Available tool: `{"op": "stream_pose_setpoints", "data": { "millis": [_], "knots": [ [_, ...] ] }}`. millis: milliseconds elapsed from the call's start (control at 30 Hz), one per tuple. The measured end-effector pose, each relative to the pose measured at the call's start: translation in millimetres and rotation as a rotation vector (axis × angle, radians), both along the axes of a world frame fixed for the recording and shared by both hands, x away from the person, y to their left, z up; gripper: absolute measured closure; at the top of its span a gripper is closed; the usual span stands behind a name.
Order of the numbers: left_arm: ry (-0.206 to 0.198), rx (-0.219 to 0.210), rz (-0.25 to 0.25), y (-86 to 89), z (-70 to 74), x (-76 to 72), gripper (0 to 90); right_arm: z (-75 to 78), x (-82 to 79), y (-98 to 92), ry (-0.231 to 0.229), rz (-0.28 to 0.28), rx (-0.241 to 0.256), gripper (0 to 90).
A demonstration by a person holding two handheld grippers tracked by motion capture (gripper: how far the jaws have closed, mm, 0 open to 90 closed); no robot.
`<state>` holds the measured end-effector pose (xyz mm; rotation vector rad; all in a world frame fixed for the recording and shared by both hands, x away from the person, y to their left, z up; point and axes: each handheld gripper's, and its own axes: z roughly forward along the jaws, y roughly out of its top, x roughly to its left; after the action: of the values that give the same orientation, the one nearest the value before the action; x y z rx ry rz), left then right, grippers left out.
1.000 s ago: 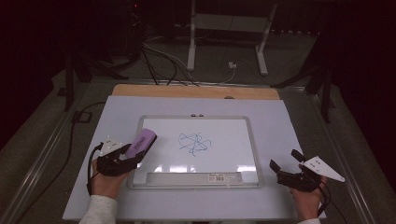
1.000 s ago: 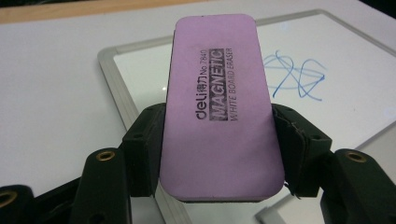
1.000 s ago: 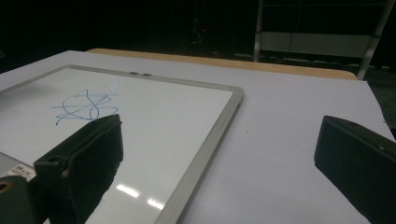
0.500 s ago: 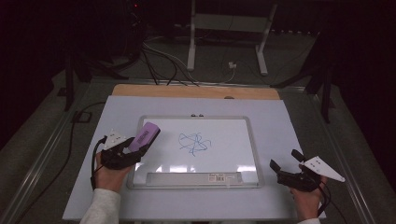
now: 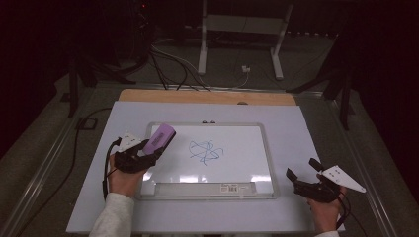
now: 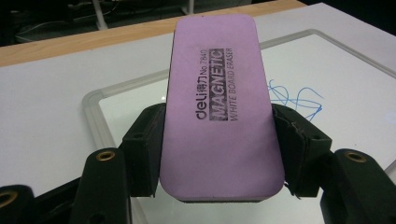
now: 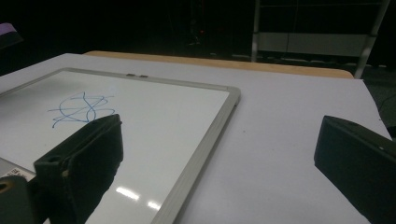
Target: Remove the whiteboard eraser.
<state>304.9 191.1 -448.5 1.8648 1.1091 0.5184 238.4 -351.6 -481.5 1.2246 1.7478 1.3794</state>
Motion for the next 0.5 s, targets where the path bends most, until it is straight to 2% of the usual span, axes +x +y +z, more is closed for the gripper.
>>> {"op": "stream_pose_setpoints", "data": {
  "millis": [500],
  "knots": [
    [-0.008, 0.008, -0.012, -13.6, -0.7, 12.3, 41.4, 0.5, -0.4, -2.1, -0.007, -0.005, -0.002, 1.9]
  ]
}}
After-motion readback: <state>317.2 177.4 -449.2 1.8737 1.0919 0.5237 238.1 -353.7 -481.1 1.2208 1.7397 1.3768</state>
